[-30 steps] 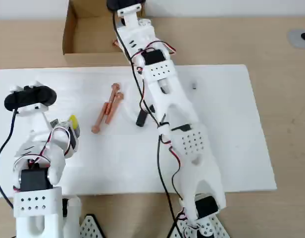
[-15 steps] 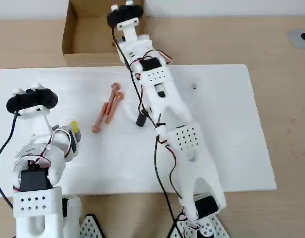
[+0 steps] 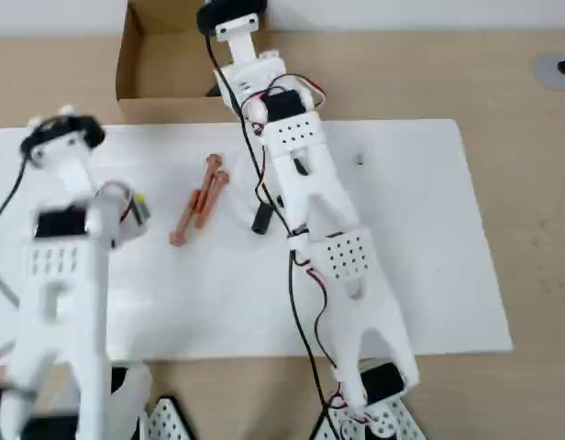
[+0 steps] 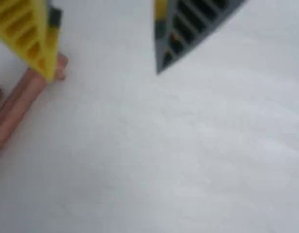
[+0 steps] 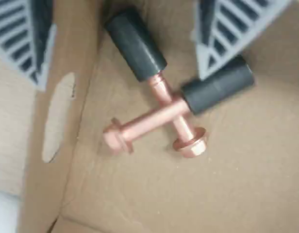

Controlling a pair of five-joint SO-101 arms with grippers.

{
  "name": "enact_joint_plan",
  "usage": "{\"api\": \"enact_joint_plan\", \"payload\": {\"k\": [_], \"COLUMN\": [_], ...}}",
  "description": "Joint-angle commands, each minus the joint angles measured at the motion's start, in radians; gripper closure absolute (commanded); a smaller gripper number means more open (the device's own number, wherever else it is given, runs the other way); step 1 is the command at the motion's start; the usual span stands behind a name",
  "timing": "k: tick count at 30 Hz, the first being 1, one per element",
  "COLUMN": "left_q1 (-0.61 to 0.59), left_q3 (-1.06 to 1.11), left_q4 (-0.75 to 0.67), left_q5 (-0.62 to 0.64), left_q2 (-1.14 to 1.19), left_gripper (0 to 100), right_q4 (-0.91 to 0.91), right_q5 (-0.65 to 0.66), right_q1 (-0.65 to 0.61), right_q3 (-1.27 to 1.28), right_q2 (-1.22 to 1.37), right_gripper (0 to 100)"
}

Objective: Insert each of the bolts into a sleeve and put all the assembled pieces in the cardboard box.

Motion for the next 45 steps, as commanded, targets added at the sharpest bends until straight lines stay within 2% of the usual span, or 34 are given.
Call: {"api": "enact_joint_plan", "payload": {"k": [1, 5, 9, 15, 20, 26, 35, 45], "left_q1": [0.075, 0.118, 0.121, 0.129, 0.195, 0.232, 0.132, 0.249], "left_q3": [-0.298, -0.525, -0.68, -0.804, -0.878, -0.879, -0.878, -0.885], "left_q4": [0.138, 0.322, 0.445, 0.476, 0.476, 0.476, 0.436, 0.39], "left_q5": [0.003, 0.002, -0.025, -0.118, -0.163, -0.163, -0.167, -0.218], "left_q2": [0.219, 0.417, 0.572, 0.742, 0.831, 0.908, 0.978, 1.078], "left_gripper": [85, 85, 85, 85, 85, 85, 85, 85], "right_q4": [0.126, 0.313, 0.488, 0.718, 0.918, 0.913, 0.913, 0.913], "right_q5": [0.009, 0.009, 0.037, 0.038, 0.038, 0.038, 0.094, 0.094], "right_q1": [0.033, 0.076, 0.124, 0.197, 0.239, 0.329, 0.458, 0.47], "right_q3": [-0.205, -0.417, -0.404, -0.403, -0.401, -0.4, -0.4, -0.4], "right_q2": [-0.067, -0.07, -0.191, -0.387, -0.541, -0.685, -0.727, -0.728], "right_gripper": [75.7, 75.8, 75.8, 75.8, 75.9, 75.9, 75.9, 76.0]}}
